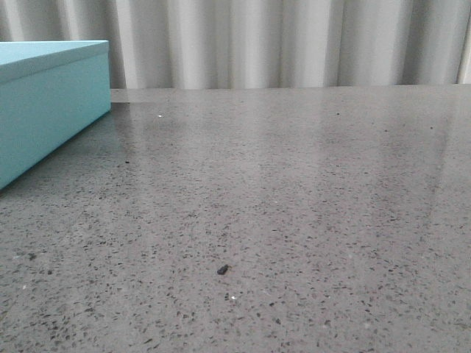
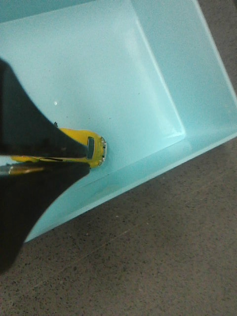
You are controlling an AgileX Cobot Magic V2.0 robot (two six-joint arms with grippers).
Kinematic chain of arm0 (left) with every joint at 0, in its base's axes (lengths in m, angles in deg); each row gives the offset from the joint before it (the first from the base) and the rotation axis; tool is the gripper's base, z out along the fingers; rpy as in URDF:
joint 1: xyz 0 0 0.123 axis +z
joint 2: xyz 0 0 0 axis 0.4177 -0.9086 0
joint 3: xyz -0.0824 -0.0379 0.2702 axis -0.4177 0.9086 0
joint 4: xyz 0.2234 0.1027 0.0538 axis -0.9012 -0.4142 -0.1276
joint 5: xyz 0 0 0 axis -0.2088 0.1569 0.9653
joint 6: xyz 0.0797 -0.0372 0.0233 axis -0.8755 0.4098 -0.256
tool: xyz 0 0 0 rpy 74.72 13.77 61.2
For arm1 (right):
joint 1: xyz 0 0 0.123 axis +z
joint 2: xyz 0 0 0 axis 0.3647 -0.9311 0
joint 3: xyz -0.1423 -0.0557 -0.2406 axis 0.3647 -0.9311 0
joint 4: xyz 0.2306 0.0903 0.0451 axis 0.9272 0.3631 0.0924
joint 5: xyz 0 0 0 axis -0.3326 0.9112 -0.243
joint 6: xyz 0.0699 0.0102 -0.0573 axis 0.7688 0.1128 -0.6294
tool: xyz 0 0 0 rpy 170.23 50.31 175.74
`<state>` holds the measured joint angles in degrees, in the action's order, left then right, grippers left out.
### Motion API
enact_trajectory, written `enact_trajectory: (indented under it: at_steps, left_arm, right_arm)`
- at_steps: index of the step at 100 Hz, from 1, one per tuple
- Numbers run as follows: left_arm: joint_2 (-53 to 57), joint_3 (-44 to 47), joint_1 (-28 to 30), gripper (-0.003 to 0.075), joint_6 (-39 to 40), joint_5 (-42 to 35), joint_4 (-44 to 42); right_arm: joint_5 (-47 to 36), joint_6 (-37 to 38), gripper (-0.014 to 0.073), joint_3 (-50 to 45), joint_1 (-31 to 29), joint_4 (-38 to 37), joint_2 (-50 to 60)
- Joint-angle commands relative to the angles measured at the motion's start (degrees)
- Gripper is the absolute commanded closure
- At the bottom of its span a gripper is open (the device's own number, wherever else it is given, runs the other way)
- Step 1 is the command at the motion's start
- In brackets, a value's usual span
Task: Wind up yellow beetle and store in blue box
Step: 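Lower the held car into the blue box with the left gripper, then open the left gripper to release the car inside the box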
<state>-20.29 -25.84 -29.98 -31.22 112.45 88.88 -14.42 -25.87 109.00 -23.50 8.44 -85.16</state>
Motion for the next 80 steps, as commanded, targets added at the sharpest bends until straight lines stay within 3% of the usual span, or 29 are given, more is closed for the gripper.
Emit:
enact_trajectory:
  at_steps: [1,40,80]
  left_arm:
    - [4.93,0.54,0.02,0.0741,0.62,-5.48,1.82]
    - [22.73,25.06,-0.09,0.0741,0.62,-21.1,2.36]
    - [52.15,51.46,-0.09,0.0741,0.62,-38.2,3.34]
  right_arm:
    - [-7.47,-0.37,0.0655,-1.95,-0.09,-1.98,1.63]
    - [-12.02,-0.37,0.0655,-12.91,-0.09,-1.98,5.78]
    - [-19.89,-0.37,0.0655,-21.03,-0.09,-1.98,5.64]
